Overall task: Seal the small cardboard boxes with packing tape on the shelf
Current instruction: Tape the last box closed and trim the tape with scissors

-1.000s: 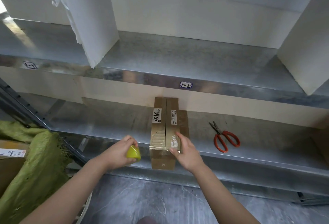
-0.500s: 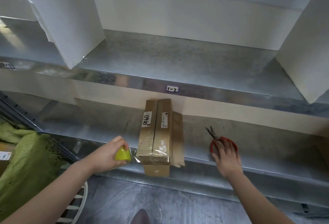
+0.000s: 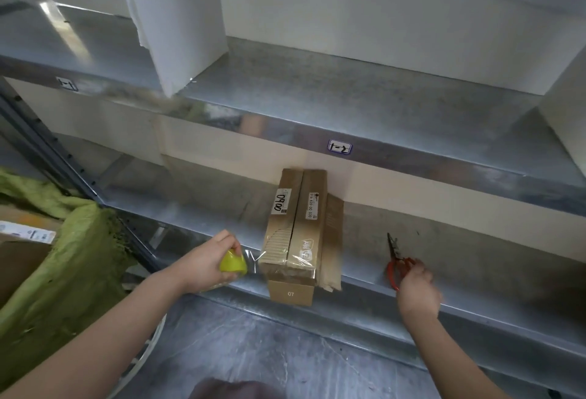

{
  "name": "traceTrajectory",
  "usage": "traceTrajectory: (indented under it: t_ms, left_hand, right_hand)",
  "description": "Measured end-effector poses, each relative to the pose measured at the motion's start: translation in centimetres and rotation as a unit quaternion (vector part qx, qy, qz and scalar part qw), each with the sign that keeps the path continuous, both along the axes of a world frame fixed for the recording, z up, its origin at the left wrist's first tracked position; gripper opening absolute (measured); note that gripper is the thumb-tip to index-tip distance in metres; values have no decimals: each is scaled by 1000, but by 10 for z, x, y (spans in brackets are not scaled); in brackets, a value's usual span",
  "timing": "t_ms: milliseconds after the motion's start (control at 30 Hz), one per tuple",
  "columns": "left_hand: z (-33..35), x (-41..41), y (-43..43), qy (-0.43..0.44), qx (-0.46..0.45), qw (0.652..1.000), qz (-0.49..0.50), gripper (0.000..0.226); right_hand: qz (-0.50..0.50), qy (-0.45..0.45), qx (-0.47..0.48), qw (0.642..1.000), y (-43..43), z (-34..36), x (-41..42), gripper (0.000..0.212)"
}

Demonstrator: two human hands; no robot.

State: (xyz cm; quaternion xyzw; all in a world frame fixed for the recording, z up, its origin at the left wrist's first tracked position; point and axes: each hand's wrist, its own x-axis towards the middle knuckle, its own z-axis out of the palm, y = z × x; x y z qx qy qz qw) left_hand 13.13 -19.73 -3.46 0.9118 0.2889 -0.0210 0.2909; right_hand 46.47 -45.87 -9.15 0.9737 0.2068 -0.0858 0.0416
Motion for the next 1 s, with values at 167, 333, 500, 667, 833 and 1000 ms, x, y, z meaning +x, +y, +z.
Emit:
traceTrajectory:
  t_ms: [167,333,500,667,833,1000]
  left_hand:
    - [1,-2,7,6,-19,1000,-6,39]
    - [-1,0,13,33,-33,998,-30,40]
    - [-1,-3,19,30,-41,996,-76,42]
    - [1,-5,29,18,-43,991,-122,44]
    - [-2,-10,37,1,-55,987,-149,42]
    - [-1,-11,45,-11,-54,983,-175,43]
  right_hand:
    - [-56,38,158,985,-3,19,-19,49]
    - [-69,51,284,955,-9,56,-88,39]
    - [-87,114,372,917,-6,76,-191,29]
    - [-187,360,451,795,24,60,-274,36]
    - [-217,457,458,730,45,47,-313,19]
    - [-202,497,399,744,66,47,-328,33]
